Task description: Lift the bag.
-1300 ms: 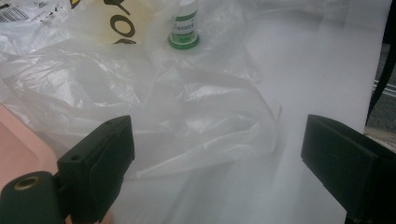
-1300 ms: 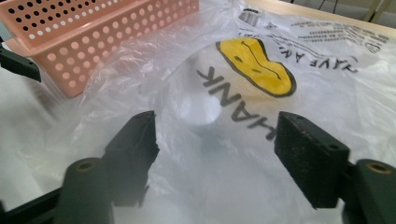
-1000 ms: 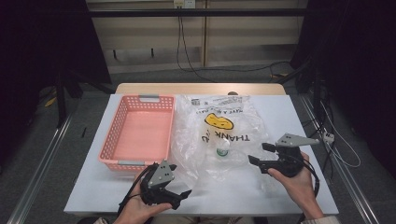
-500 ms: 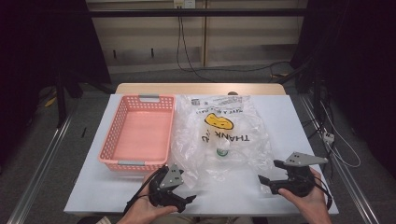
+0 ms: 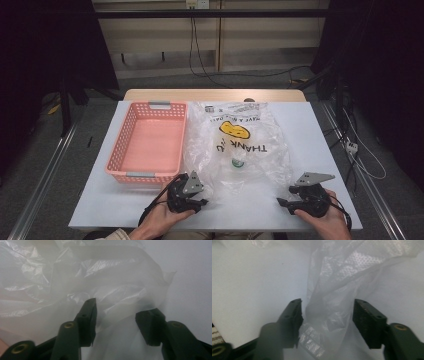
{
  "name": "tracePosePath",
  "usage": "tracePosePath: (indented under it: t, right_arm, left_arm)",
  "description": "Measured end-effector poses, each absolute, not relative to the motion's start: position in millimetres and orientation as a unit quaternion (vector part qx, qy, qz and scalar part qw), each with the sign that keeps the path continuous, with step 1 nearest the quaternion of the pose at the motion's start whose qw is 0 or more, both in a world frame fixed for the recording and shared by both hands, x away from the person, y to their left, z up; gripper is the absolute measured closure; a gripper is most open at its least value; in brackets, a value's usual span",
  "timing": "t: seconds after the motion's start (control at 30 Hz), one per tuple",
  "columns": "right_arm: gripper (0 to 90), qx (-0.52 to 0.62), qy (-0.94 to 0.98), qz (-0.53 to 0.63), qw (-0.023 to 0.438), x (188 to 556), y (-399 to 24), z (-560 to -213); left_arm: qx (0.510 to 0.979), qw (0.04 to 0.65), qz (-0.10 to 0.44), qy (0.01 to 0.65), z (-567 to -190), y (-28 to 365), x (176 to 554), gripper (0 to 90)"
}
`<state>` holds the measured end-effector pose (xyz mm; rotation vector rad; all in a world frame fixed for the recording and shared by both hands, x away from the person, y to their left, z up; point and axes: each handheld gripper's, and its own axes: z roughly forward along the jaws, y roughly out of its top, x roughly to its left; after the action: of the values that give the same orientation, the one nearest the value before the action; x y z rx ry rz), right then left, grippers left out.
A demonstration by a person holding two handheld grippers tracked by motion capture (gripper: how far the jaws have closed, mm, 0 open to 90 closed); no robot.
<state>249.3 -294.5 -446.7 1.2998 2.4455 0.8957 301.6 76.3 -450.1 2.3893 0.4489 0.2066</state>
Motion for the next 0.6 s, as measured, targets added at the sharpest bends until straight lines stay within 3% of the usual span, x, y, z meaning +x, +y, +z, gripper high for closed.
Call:
tracePosePath:
  t: [0.03, 0.07, 0.1, 0.13, 0.23, 0.27, 0.37, 0.6]
  right_arm:
    - [51.7, 0.446, 0.834, 0.304, 0.110, 250, -295, -448]
    - [57.7, 0.449, 0.834, 0.300, 0.117, 250, -295, -448]
    - [65.6, 0.454, 0.831, 0.298, 0.122, 250, -295, -447]
    - [74.2, 0.459, 0.828, 0.299, 0.121, 250, -297, -447]
    - [86.9, 0.465, 0.823, 0.306, 0.111, 252, -300, -448]
    - [87.8, 0.465, 0.822, 0.311, 0.105, 253, -300, -448]
    - [88.8, 0.457, 0.823, 0.324, 0.094, 253, -297, -446]
    - [89.4, 0.448, 0.807, 0.375, 0.089, 255, -298, -429]
  left_arm:
    - [0.923, 0.333, 0.081, 0.176, -449, 76, 301, 57.2]
    - [0.922, 0.348, 0.037, 0.166, -450, 77, 304, 62.9]
    - [0.924, 0.333, 0.061, 0.176, -448, 76, 302, 68.2]
    - [0.921, 0.344, 0.039, 0.178, -449, 76, 303, 71.6]
    - [0.921, 0.342, 0.040, 0.183, -449, 76, 304, 83.6]
    - [0.918, 0.352, 0.031, 0.183, -450, 76, 306, 90.0]
    - [0.917, 0.352, 0.028, 0.187, -448, 78, 306, 90.0]
    - [0.882, 0.426, 0.024, 0.201, -417, 91, 307, 90.0]
